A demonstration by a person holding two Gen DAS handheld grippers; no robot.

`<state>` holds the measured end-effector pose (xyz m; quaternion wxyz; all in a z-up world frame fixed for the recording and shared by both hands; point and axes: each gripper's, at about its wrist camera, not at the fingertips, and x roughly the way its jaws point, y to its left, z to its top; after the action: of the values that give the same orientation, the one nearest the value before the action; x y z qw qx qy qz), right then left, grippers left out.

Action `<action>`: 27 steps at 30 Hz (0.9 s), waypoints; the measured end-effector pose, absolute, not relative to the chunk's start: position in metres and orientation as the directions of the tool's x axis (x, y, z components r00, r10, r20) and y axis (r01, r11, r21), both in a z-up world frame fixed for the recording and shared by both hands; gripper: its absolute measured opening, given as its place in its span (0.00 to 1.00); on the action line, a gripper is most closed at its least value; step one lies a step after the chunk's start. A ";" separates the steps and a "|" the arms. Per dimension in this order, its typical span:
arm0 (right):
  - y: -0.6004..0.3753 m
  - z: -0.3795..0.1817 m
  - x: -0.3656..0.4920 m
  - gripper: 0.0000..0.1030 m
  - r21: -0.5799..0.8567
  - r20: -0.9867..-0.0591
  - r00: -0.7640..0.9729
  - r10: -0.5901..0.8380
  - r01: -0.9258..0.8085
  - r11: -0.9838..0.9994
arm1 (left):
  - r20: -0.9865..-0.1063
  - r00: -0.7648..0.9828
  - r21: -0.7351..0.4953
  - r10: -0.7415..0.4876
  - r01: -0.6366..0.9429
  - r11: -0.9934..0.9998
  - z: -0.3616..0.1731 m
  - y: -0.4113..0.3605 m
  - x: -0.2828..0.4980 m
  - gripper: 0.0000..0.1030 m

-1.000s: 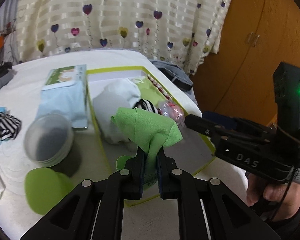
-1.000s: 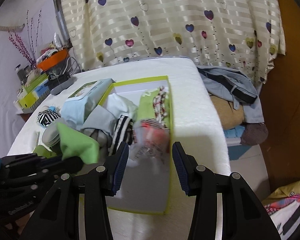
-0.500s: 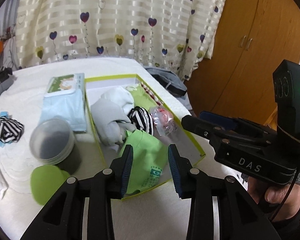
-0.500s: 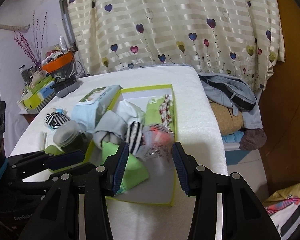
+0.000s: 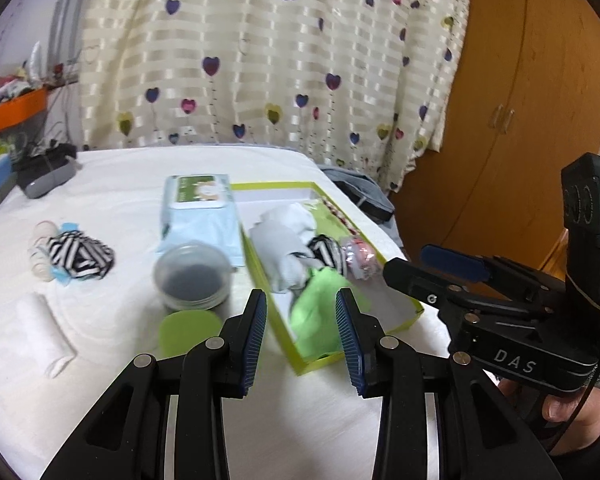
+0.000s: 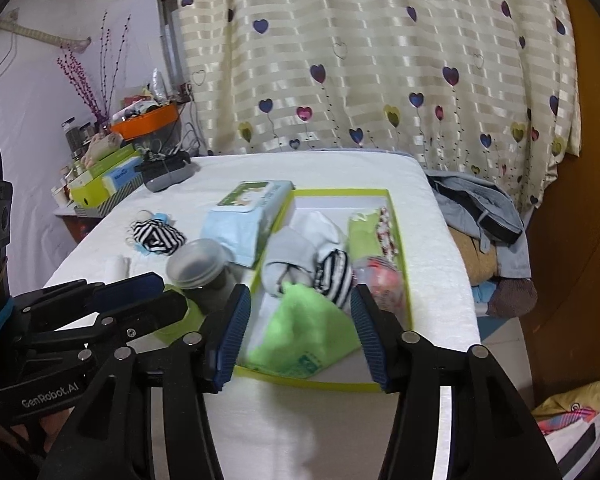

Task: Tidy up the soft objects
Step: 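Withdraw both grippers and move toward the striped sock and white towel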

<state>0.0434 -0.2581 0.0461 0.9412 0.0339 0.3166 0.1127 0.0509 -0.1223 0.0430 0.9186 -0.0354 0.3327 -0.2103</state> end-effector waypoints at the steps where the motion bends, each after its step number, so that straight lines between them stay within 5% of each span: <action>1: -0.255 0.048 0.043 0.52 0.133 -0.588 0.774 0.234 -0.193 0.972 | -0.596 0.692 -0.207 -0.406 0.356 0.911 0.043 -0.119 0.051 0.34; 27: -0.172 0.059 0.037 0.52 0.070 -0.594 0.736 0.323 -0.353 0.933 | -0.570 0.757 -0.241 -0.320 0.218 0.946 0.043 -0.037 0.043 0.34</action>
<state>0.0372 -0.1724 0.0588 0.9315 -0.0238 0.3145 0.1813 0.0426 -0.0368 0.0433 0.9338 -0.0802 0.3177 -0.1441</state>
